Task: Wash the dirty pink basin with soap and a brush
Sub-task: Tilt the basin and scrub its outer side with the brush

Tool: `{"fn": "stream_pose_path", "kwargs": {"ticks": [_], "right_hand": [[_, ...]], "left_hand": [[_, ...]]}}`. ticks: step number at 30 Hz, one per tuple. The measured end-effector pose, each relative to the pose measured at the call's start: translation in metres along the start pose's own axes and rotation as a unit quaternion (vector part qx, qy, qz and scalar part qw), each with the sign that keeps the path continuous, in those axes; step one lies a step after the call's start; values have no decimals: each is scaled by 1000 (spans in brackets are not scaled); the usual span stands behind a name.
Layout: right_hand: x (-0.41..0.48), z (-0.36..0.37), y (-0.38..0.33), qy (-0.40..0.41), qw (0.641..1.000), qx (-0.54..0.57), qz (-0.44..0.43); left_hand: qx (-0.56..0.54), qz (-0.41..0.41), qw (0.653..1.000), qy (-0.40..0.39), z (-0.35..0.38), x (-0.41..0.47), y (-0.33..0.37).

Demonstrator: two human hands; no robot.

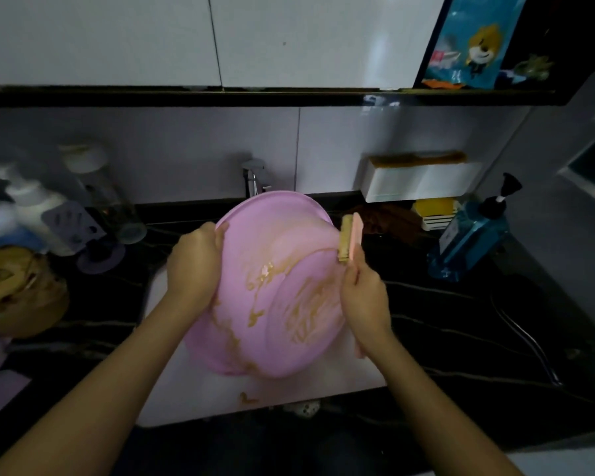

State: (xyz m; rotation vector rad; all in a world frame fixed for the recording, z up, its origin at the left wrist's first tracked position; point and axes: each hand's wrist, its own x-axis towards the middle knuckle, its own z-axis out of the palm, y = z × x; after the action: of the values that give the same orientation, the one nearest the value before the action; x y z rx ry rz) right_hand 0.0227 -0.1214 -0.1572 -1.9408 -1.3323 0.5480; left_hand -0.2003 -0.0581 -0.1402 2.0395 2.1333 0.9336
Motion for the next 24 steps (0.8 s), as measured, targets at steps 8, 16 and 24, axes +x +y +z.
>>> {"fn": "stream_pose_path", "kwargs": {"ticks": [8,16,24], "right_hand": [[2,-12,-18,-41,991,-114,-52],[7,-55,-39,-117,950,-220,-188],[-35,-55,-59,-150,884,-304,-321]], "left_hand": [[8,8,1000,-15,1,1,8],[15,10,1000,-7,-1,-5,21],[24,8,999,-29,1,-4,30]]}}
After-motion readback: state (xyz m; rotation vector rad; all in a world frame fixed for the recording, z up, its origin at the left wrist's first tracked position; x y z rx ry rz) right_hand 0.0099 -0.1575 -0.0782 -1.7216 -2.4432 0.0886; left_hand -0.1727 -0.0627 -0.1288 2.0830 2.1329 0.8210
